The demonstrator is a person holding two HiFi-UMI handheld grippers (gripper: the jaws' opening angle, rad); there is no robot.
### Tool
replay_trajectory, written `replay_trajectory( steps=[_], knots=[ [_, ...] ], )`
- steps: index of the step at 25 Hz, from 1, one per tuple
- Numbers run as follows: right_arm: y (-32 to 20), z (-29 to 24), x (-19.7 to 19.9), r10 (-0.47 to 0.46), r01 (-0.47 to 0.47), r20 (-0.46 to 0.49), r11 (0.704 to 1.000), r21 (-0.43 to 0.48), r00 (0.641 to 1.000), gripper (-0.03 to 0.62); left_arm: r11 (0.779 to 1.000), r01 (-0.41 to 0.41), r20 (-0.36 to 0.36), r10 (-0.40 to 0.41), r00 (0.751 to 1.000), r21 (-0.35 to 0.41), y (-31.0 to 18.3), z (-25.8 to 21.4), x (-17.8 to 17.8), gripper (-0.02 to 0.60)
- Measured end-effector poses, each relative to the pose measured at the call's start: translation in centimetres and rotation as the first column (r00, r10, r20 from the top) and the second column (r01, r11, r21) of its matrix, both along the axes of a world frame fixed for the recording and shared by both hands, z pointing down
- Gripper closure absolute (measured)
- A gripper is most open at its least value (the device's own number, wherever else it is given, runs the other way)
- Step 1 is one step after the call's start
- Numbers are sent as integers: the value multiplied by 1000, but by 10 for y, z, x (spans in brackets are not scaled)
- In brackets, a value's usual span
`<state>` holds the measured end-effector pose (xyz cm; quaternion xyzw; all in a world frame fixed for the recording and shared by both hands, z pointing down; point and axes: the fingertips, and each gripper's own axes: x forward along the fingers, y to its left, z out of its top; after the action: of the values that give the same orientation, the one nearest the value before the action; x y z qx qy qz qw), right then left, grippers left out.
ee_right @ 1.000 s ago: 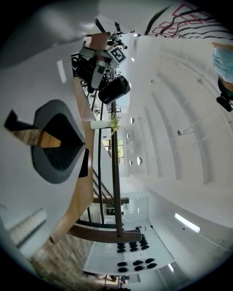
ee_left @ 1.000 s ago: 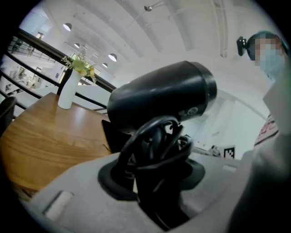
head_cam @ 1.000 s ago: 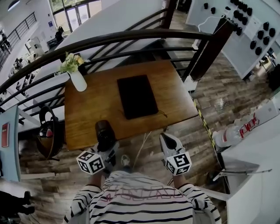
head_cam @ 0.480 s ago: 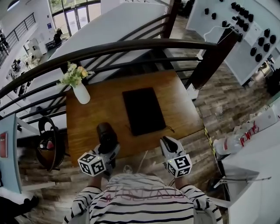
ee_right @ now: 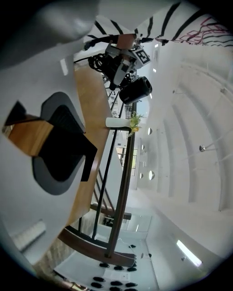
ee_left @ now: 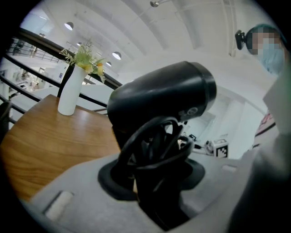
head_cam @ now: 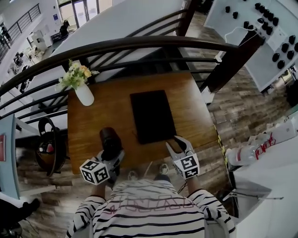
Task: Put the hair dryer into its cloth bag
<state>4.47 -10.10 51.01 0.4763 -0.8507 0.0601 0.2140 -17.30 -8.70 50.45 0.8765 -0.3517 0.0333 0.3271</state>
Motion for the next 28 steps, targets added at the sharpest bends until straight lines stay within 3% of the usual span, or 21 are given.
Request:
replay_trajectory(
  steps=[3, 6, 10, 15, 24, 28],
  knots=[
    [-14, 16, 15, -66, 63, -83, 997, -39, 994, 439, 999, 48, -10, -48, 999, -11, -4, 5, 11, 400],
    [-29, 38, 27, -161, 148, -198, 986, -79, 967, 428, 996, 88, -14, -88, 996, -25, -9, 12, 23, 400],
    [-43, 74, 37, -332, 296, -370, 943, -153, 867, 418, 989, 142, -2, -142, 990, -42, -15, 26, 36, 400],
    [-49, 118, 53, -487, 413, -465, 874, -258, 740, 419, 978, 199, 23, -198, 980, -64, -13, 39, 53, 400],
    [-53, 159, 69, -639, 550, -529, 762, -342, 558, 433, 956, 276, 82, -268, 960, -104, 11, 57, 80, 402],
    [-57, 173, 63, -673, 575, -540, 729, -370, 506, 437, 950, 288, 92, -278, 956, -118, 16, 66, 80, 402]
  ],
)
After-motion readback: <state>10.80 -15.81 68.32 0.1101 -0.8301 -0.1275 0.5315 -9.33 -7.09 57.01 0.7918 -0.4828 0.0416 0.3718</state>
